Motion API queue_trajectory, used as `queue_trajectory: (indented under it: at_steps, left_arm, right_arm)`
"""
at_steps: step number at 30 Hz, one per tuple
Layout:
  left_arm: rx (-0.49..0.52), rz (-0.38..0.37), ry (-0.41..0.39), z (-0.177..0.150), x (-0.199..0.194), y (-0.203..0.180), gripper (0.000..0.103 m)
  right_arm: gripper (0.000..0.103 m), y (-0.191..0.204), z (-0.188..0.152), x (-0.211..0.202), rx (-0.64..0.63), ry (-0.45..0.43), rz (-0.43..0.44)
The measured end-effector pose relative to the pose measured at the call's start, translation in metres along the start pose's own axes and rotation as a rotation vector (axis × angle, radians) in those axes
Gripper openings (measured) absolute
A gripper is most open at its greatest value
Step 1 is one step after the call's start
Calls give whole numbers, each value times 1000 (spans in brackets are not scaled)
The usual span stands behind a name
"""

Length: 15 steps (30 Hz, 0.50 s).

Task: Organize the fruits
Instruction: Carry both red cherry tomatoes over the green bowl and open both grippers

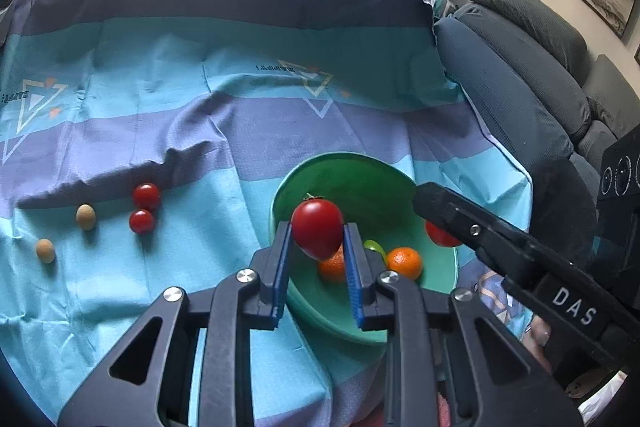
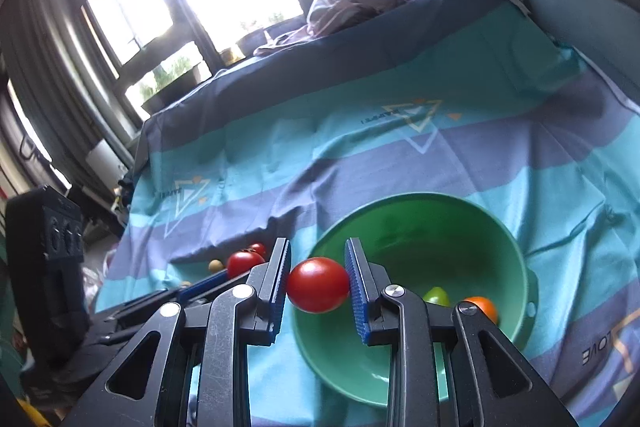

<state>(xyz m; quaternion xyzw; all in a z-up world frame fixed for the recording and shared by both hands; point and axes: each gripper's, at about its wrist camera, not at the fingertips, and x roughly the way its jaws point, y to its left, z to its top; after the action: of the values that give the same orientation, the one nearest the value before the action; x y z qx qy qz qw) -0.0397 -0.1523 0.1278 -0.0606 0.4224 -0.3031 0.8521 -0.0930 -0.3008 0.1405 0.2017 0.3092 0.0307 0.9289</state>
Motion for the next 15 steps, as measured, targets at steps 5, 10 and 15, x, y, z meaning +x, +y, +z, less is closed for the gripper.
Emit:
queue_trajectory:
  at_steps: [5,10,15]
  left_arm:
    - [27,12,45,-1,30,-19,25]
    - [65,32,94,-6,60,-31,25]
    - [79,53,131,-9,83,-35,25]
  right_arm:
    - [29,-31,3,1,68,4,-10]
    - [29,-52,1,12,103,45,-33]
    - [29,-65,-1,24,133,93,-57]
